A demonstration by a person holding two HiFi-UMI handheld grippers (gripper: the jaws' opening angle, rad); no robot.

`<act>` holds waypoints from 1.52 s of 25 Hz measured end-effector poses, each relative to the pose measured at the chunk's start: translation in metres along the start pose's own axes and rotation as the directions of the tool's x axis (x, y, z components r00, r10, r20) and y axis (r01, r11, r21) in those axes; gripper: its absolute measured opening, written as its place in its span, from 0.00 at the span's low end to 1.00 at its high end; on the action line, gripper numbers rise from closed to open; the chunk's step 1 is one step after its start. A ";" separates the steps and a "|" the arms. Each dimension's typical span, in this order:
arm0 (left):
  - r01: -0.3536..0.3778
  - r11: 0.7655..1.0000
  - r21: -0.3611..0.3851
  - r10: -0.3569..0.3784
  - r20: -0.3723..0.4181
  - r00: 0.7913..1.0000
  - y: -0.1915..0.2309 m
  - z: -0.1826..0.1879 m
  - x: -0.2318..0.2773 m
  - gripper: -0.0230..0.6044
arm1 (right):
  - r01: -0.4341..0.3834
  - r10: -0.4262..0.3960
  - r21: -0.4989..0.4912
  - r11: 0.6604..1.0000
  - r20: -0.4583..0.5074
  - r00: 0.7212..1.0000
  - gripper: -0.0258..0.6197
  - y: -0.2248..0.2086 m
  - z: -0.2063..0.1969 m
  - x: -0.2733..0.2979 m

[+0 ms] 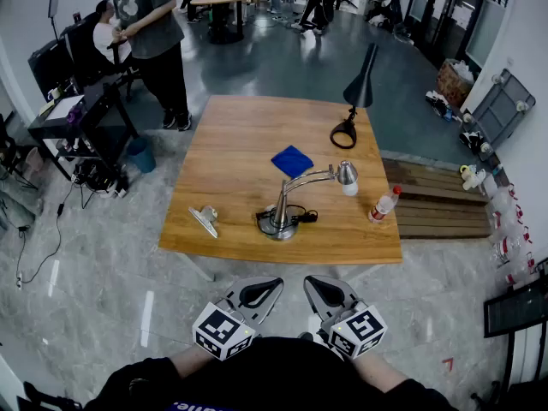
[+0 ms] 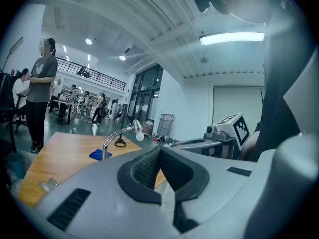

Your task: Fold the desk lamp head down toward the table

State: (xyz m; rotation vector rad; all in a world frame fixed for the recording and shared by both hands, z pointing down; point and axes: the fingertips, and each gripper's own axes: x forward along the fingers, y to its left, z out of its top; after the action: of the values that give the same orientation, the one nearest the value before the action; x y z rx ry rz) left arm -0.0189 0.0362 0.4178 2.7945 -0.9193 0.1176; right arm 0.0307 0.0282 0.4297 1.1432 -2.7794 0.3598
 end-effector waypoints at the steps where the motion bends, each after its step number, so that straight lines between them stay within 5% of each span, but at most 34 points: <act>1: 0.001 1.000 0.000 -0.001 -0.001 1.000 0.000 0.001 0.000 0.05 | -0.003 0.002 -0.003 1.000 -0.001 1.000 0.05 0.001 0.001 0.000; 20: 0.001 1.000 0.001 -0.001 -0.015 1.000 -0.005 -0.004 0.011 0.05 | -0.037 0.037 -0.019 0.999 -0.007 0.999 0.05 0.002 -0.001 -0.003; 38: -0.113 0.993 0.028 0.114 -0.020 0.993 -0.012 0.004 0.061 0.05 | -0.130 0.131 -0.058 0.990 0.015 0.991 0.05 -0.049 0.007 -0.020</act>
State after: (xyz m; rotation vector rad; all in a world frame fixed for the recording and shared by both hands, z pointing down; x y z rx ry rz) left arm 0.0374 0.0090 0.4201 2.7588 -1.0788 0.1772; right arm 0.0798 0.0061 0.4273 0.9606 -2.8686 0.2811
